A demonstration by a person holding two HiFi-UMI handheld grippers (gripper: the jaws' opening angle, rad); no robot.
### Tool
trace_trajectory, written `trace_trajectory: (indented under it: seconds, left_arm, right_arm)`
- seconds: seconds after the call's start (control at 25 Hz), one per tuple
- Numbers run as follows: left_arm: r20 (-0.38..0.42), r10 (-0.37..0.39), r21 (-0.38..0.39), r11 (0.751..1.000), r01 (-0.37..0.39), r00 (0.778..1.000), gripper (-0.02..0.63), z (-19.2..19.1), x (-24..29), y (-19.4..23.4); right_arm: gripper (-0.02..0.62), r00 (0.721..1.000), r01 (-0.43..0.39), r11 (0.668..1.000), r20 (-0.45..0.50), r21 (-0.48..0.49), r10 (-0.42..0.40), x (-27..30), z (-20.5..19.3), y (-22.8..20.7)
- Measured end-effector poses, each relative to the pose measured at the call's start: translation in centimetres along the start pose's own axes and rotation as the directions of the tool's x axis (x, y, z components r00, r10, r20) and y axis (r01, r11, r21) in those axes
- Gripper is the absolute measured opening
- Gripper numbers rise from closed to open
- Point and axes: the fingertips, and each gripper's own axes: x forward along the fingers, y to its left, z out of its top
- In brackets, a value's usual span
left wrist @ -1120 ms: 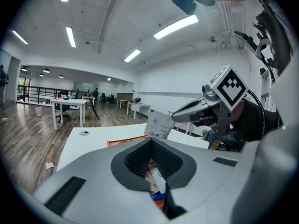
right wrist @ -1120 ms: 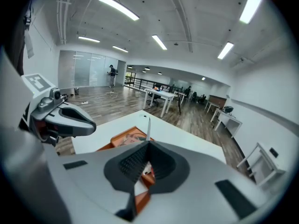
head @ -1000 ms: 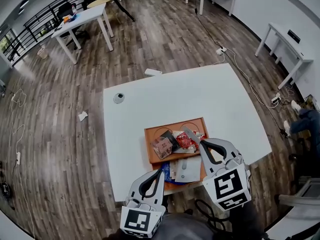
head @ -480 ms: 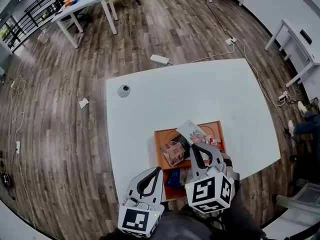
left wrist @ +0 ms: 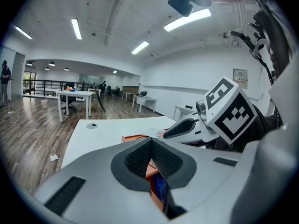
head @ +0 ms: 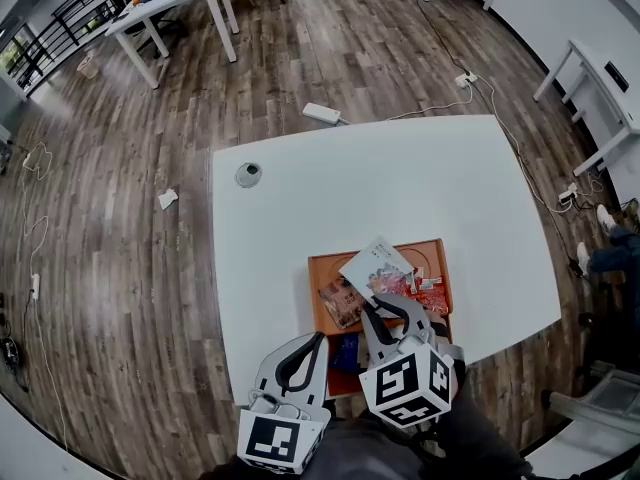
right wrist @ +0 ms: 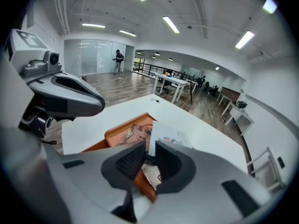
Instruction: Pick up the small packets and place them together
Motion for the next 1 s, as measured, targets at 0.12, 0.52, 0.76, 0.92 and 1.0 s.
trace_trajectory:
  seconds: [0.12,0.52,0.76,0.92,1.0]
  left_arm:
    - [0.003,0.008,-0.003,1.0,-0.008,1.0,0.003,0.0,-0.3,0.1]
    - [0.023,0.017,0.015,1.0,-0.017,1.0,0.003,0.0,-1.2,-1.0]
    - [0.037,-0.026,0.041,0.999,0.024,0.999,0.003,0.1,-1.6,-3.4]
    - [0.053,-0.053,0.05,0.997,0.051,0.997,0.003,0.0,-1.9,-5.3]
    - [0.056,-0.068,0.055,0.996,0.065,0.996,0.003,-0.2,-2.1,-6.2]
  right_arm:
    - [0.099,0.999,-0.034,0.999,0.01,0.021,0.034,0.0,0.0,0.5]
    - [0.143,0.995,-0.022,0.998,0.098,0.051,0.017,-2.3,0.9,0.5]
    - [0.143,0.993,0.044,0.996,0.109,0.081,-0.053,-4.9,-0.5,-0.6]
    - [0.143,0.991,0.087,0.991,0.096,0.1,-0.097,-6.9,-2.2,-1.5]
    - [0.143,0.99,0.107,0.988,0.085,0.113,-0.117,-7.8,-3.2,-1.9]
